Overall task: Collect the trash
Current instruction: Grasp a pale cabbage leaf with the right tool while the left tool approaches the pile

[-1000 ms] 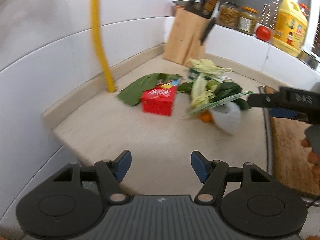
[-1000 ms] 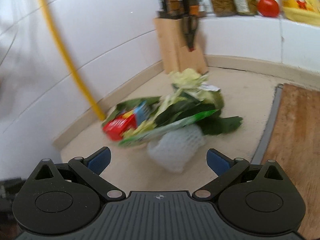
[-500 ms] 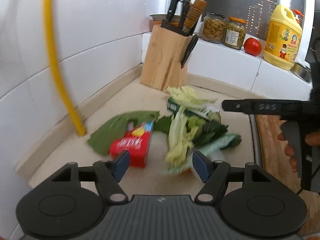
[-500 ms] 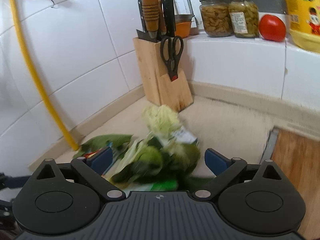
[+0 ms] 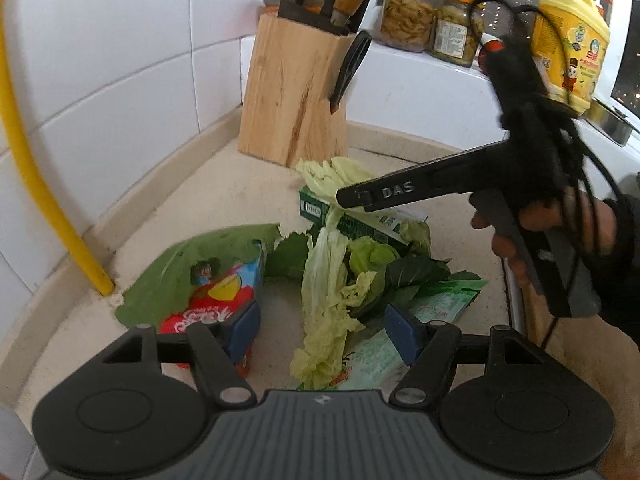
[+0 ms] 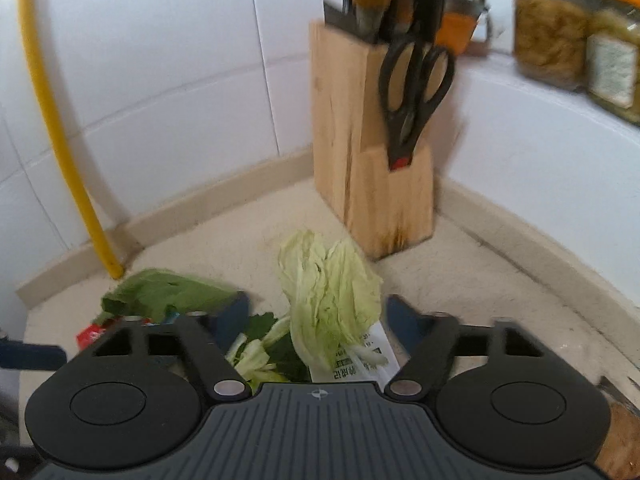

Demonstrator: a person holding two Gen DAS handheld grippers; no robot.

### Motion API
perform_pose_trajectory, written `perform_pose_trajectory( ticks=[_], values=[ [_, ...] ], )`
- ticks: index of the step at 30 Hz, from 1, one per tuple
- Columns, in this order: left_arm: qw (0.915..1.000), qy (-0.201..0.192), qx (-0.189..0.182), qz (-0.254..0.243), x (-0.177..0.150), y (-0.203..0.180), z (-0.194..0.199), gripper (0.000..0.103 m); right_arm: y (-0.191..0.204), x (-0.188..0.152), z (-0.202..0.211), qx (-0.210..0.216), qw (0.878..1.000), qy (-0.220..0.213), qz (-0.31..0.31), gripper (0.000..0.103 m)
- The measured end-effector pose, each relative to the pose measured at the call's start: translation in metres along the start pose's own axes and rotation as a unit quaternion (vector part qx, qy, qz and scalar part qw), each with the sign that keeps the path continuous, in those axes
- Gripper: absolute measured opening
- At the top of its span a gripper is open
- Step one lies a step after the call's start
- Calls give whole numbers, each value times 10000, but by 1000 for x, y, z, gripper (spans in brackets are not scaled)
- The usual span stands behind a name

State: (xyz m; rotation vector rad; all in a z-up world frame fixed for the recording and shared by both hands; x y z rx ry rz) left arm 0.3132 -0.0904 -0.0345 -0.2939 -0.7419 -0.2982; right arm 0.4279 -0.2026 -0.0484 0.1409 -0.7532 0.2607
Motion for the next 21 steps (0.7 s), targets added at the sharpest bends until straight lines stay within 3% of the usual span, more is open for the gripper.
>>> perform_pose_trajectory(
  ticks=[2, 4, 6, 7, 15, 21],
  values=[
    [10000, 65, -51, 56, -2, 3, -2, 64, -2, -6, -12, 2, 9996, 269, 21, 55],
    [9999, 76, -54, 76, -3, 5, -2, 64, -3, -8, -14, -174, 9994, 267, 151, 43],
    [9999, 60, -58, 98, -3, 8, -1, 64, -4, -9, -11, -146, 9993, 312, 161, 23],
    [9999, 50, -68, 113, -2, 9, 0, 64, -3, -9, -8, -91, 9993, 341, 145, 20],
    [9998, -40, -211, -18, 16, 8, -1, 64, -16, 3, 34, 179, 9992, -58, -339, 16],
    [9974, 425, -559, 134, 13, 4, -35, 62, -24, -4, 61, 425, 9961, -265, -729, 16]
  ],
)
Point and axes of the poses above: each gripper's, at about its wrist camera, not at the fingertips, and z roughly against the way its jaws point, y to its left, x to its top, the point moved 9 cm from there along -z, roughly the way its jaws point, and after that the axes turned 3 degrees about -x, right-handed, at the moved point
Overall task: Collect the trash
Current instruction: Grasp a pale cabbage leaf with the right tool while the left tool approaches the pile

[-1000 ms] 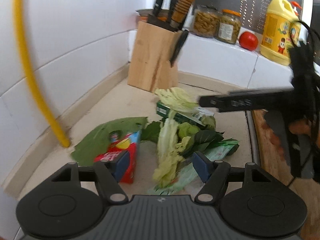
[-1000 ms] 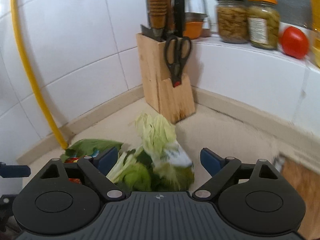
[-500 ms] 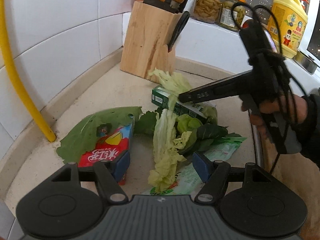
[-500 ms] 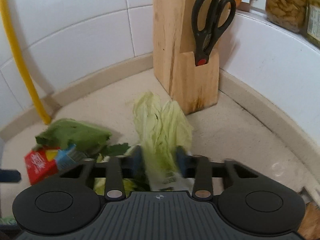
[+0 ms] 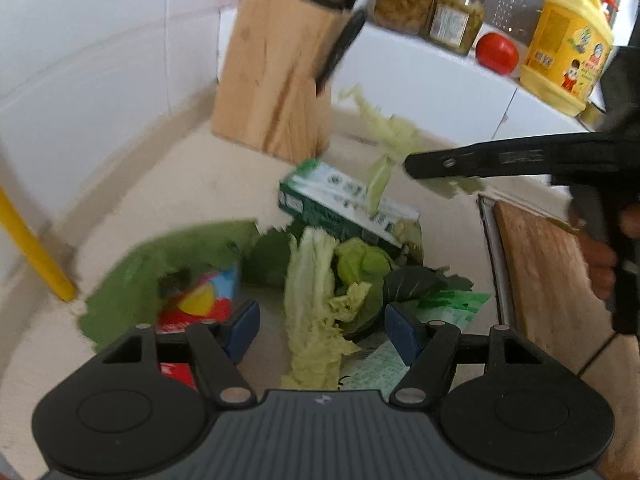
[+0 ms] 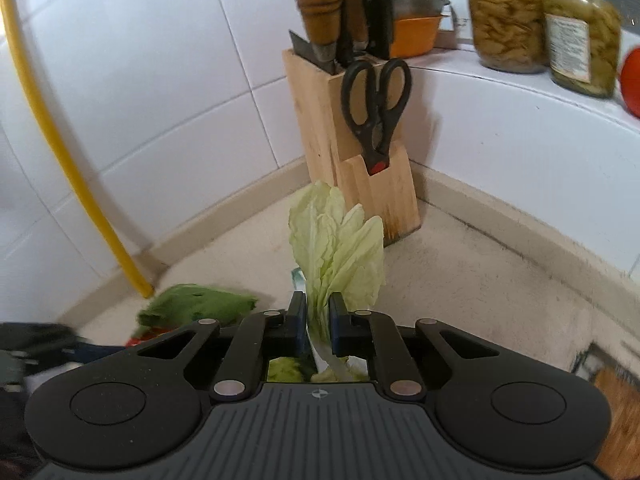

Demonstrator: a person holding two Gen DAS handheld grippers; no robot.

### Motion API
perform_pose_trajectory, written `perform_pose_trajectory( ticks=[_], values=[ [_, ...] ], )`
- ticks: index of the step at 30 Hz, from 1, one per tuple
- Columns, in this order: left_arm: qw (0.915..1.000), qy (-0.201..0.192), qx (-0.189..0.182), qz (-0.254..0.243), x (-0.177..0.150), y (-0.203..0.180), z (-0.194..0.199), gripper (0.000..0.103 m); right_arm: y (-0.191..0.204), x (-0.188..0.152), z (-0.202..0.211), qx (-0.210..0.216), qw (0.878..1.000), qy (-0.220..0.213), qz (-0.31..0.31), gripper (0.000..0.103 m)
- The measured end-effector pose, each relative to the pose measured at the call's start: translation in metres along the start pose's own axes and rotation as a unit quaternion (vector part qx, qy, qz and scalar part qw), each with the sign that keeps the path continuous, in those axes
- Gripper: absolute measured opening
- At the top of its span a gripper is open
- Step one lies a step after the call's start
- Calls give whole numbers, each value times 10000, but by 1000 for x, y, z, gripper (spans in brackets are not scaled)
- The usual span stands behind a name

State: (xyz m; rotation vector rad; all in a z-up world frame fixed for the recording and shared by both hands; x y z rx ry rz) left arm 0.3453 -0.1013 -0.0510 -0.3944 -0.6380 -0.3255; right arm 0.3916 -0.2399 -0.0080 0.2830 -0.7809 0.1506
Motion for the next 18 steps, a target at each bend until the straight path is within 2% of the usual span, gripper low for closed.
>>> perform_pose_trajectory(
  ticks=[3, 7, 11, 13, 18],
  values=[
    [9996, 172, -200, 43, -6, -4, -9, 56, -2, -8, 4, 83, 9999, 12, -78, 16],
    [9989, 361, -285, 34, -7, -5, -23, 48, -4, -15, 8, 174, 9996, 25, -211, 17],
    [9942, 646, -614, 601, -9, 8, -39, 43, -5, -19, 8, 205, 9993, 50, -302, 17],
    [9920, 602, -741, 826, -9, 14, -36, 41, -5, -20, 9, 223, 9992, 50, -332, 17],
    [9931, 364, -775, 804, -3, 22, -21, 41, -5, -24, 12, 275, 9985, 42, -464, 17]
  ],
)
Point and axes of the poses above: each gripper's, at about its wrist camera, not at the fingertips, and z roughly against the way its jaws point, y to its left, x to its top, the point moved 9 cm from there along -z, roughly the way its jaws point, and after that the axes turned 3 degrees about -x, right-handed, at the moved point
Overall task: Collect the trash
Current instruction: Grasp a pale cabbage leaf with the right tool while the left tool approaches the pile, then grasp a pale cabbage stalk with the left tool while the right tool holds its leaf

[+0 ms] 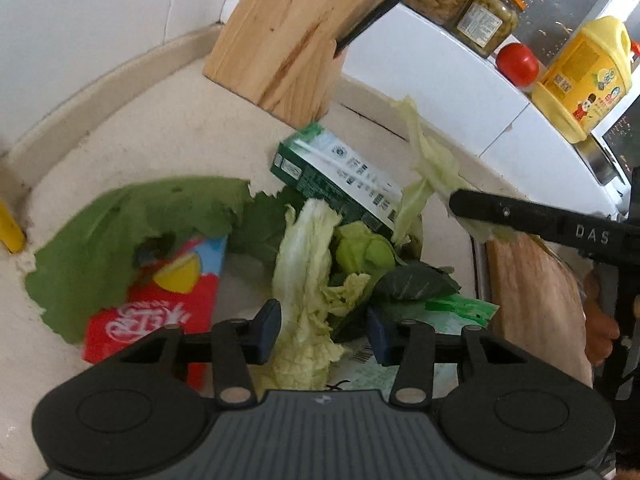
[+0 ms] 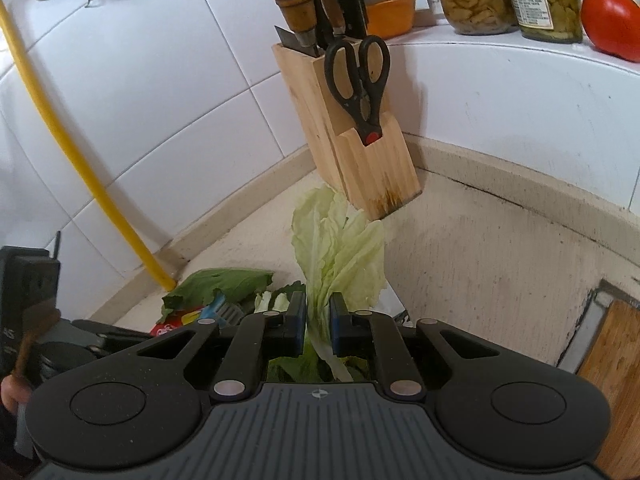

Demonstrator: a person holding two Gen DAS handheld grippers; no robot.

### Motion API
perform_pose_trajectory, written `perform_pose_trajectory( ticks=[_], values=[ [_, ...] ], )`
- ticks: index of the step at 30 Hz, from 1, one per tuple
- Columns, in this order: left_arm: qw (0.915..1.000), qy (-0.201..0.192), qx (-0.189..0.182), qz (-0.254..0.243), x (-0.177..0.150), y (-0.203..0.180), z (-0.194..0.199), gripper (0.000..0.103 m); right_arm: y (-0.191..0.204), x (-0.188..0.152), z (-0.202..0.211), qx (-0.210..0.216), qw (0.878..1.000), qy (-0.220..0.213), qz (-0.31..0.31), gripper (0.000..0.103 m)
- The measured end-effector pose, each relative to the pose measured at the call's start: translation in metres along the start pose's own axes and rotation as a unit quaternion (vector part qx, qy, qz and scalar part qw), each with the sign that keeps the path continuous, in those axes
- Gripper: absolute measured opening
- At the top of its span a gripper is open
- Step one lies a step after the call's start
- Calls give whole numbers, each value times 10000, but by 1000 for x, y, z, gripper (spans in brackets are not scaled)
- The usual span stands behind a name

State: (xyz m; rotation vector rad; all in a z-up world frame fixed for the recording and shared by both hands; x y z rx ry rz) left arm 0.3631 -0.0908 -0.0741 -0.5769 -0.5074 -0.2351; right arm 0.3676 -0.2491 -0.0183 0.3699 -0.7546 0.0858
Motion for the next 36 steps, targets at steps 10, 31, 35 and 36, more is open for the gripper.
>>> perform_pose_trajectory(
  ticks=[10, 31, 35, 36],
  values=[
    [9971, -231, -156, 703, 16, 21, 1, 41, 3, -1, 7, 116, 9998, -79, -109, 17],
    [9989, 368, 178, 236, -15, -19, -29, 36, -2, -18, 12, 190, 9993, -57, -324, 17],
    [9970, 405, -48, 651, -19, -12, -23, 25, 0, -20, 13, 263, 9989, -49, -378, 17],
    [9962, 392, -172, 761, -19, -12, -20, 19, 0, -21, 13, 286, 9988, -49, -391, 17]
  ],
)
Point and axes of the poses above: each gripper's, at about its wrist camera, not at the fingertips, and z roughly against the way its jaws point, y to its left, x to its top, the point moved 9 cm from there along -z, roughly the way its jaws point, and after that the axes turned 3 degrees about -x, right-handed, at the moved point
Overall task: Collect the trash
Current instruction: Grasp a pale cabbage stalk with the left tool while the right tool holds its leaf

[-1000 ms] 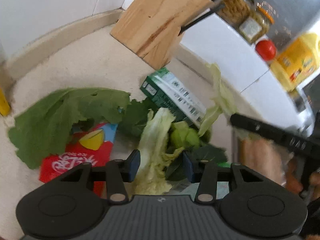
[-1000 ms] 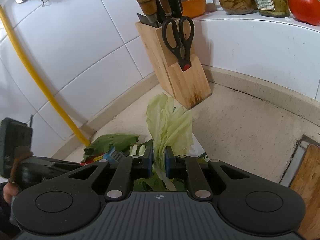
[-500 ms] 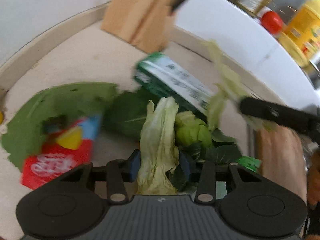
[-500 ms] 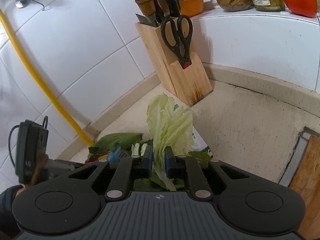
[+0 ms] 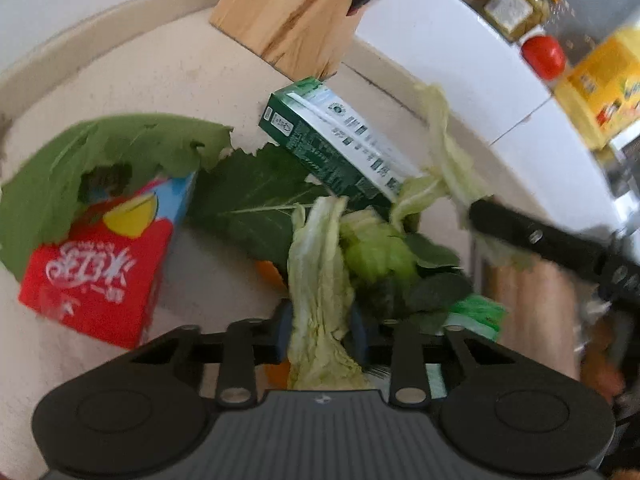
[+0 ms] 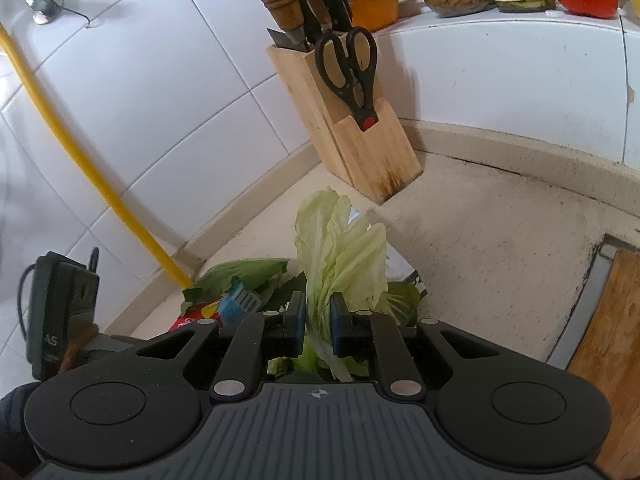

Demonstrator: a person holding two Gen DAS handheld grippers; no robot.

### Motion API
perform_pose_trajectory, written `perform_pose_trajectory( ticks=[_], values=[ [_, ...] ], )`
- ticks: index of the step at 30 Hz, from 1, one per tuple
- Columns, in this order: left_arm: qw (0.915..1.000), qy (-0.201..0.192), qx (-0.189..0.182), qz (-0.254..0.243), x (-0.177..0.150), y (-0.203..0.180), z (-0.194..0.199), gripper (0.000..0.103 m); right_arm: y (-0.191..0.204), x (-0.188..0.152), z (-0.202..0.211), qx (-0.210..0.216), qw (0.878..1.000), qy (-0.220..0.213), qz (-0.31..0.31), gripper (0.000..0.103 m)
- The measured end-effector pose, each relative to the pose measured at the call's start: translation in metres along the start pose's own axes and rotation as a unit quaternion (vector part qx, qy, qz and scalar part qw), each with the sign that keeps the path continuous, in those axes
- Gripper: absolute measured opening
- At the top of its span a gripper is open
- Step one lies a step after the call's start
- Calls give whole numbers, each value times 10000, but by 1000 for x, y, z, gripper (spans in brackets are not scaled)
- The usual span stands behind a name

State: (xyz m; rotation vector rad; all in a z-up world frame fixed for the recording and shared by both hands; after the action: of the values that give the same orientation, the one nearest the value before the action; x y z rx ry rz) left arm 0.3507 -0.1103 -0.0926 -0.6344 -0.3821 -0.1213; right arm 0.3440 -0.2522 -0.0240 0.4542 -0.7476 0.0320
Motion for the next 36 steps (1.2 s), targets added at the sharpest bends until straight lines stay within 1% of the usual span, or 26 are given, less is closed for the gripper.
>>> perform_pose_trajectory(
  ticks=[1, 4, 6, 7, 8, 10, 11, 14, 17, 18, 20, 22, 23, 24, 26, 28, 32, 33, 34, 35, 36],
  values=[
    [9999, -16, -113, 84, 0, -1, 3, 15, 1, -1, 0, 22, 10000, 3, -14, 17],
    [9984, -92, -513, 226, -4, -7, 19, 9, 3, -3, 3, 85, 10000, -3, -36, 17],
    [9964, -91, -785, 292, -13, -13, 29, 9, 4, -3, 5, 113, 9999, -22, -38, 17],
    [9962, -56, -816, 303, -19, -15, 31, 9, 4, -3, 6, 127, 9999, -26, -41, 17],
    [9969, -5, -734, 281, -24, -14, 29, 9, 5, -4, 6, 138, 9999, -27, -45, 17],
    [9991, -28, -342, 257, -28, -5, 25, 9, 5, -5, 6, 158, 9999, -14, -48, 17],
    [9994, -113, -131, 285, -28, 2, 25, 9, 6, -6, 6, 168, 9998, -4, -48, 17],
    [9989, -382, 191, 215, -24, 12, 36, 9, 9, -8, 5, 217, 9998, 35, -19, 17],
    [9972, -407, 576, -234, -23, 9, 38, 9, 10, -10, 3, 262, 9996, 72, 9, 17],
    [9961, -419, 676, -381, -22, 5, 37, 11, 10, -10, 2, 268, 9996, 77, 13, 17],
    [9922, -516, 889, -709, -17, -3, 35, 16, 11, -10, 1, 284, 9996, 76, 15, 17],
    [9864, -537, 1126, -1067, -12, -7, 23, 27, 12, -11, 1, 315, 9995, 79, 23, 18],
    [9840, -484, 1243, -1179, -11, -6, 19, 28, 12, -11, 2, 326, 9994, 87, 33, 18],
    [9824, -424, 1299, -1276, -11, -5, 15, 28, 12, -11, 1, 327, 9994, 98, 43, 19],
    [9804, -291, 1281, -1471, -11, -9, 6, 28, 12, -12, 2, 318, 9994, 105, 50, 20],
    [9783, -178, 1364, -1552, -7, -9, -6, 31, 11, -12, 3, 320, 9994, 103, 30, 21],
    [9761, -273, 1471, -1577, 3, -5, -13, 32, 13, -13, 1, 342, 9993, 141, 51, 21],
    [9766, -236, 1486, -1534, 4, -5, -13, 28, 13, -14, 1, 342, 9993, 149, 66, 20],
    [9776, -196, 1482, -1484, 3, -5, -12, 16, 14, -14, 1, 333, 9993, 152, 81, 20],
    [9802, -108, 1381, -1416, 2, -5, -11, 9, 14, -14, 1, 320, 9993, 146, 87, 19],
    [9838, -27, 1263, -1275, -1, -6, -10, 8, 13, -13, 2, 317, 9994, 134, 82, 18]
  ],
)
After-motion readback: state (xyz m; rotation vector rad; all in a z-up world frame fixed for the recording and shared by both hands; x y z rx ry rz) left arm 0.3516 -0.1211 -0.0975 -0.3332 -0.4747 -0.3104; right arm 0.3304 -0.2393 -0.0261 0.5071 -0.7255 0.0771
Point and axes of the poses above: each gripper's, at about its wrist camera, not at the fingertips, and z roughly against the way its jaws point, y to its left, x to its top, the point moved 9 cm from there along -z, roughly the way its jaws point, and after that the axes turned 3 degrees about -x, right-handed, at the moved point
